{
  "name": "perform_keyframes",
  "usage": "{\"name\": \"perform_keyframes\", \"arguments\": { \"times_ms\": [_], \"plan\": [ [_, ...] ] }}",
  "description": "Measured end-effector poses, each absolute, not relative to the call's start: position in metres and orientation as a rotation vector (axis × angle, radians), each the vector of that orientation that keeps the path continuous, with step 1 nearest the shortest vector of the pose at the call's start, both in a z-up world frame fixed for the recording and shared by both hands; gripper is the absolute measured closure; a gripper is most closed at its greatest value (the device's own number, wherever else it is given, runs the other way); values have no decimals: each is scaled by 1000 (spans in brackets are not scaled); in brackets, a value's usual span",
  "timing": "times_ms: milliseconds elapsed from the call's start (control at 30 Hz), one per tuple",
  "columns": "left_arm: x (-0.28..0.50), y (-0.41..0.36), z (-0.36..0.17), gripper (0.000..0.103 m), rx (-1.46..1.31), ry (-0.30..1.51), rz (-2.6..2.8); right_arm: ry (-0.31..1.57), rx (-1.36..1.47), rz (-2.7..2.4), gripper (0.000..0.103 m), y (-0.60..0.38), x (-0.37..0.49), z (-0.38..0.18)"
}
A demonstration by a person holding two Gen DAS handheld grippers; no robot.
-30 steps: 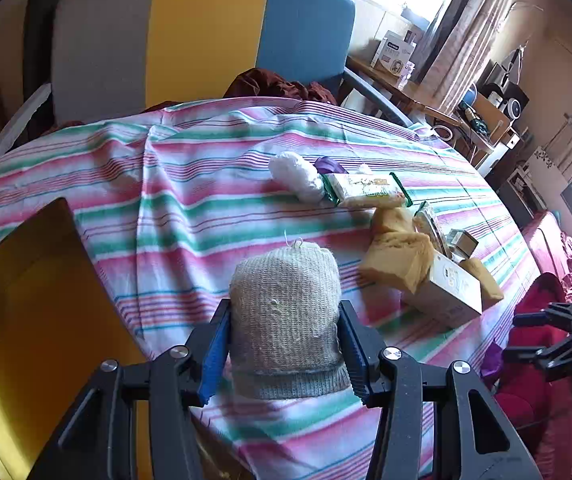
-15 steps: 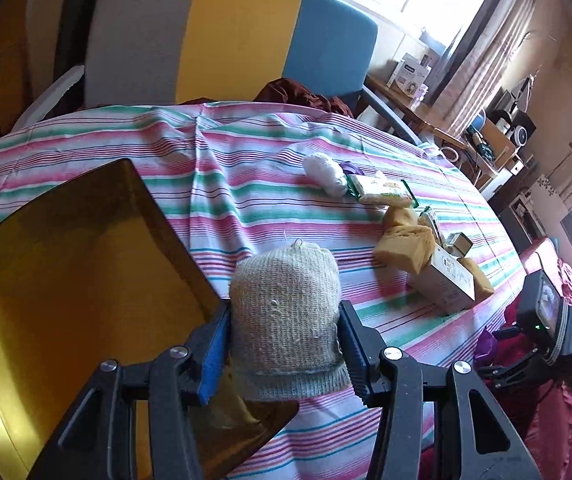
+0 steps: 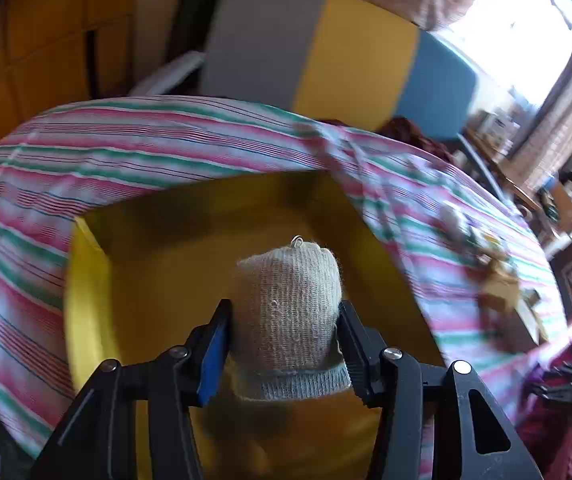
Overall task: Organize objects
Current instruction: 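Carry the sock over the gold tray and open the left tool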
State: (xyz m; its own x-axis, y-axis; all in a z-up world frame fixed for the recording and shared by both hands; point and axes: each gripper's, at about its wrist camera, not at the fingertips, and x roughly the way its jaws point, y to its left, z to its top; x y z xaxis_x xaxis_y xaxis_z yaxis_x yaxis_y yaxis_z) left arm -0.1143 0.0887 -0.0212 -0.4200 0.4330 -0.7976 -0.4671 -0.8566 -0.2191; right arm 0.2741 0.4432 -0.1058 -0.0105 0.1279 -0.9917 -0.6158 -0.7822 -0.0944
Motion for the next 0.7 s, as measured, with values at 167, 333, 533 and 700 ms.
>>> {"name": "perform_keyframes", "arguments": {
  "times_ms": [167, 333, 533, 700],
  "plan": [
    [-165, 59, -35, 51, -1323, 64, 2403, 529, -1700, 1853, 60, 449, 285, -105],
    [-192, 51, -56, 51, -1385, 83, 2451, 571, -1660, 1860, 60, 457, 296, -104],
    [-207, 52, -68, 50, -1423, 112, 2491, 592, -1640, 1861, 60, 466, 309, -105],
    [-212, 56, -71, 49, -1417, 162, 2542, 598, -1624, 1861, 60, 474, 320, -104]
  ]
}}
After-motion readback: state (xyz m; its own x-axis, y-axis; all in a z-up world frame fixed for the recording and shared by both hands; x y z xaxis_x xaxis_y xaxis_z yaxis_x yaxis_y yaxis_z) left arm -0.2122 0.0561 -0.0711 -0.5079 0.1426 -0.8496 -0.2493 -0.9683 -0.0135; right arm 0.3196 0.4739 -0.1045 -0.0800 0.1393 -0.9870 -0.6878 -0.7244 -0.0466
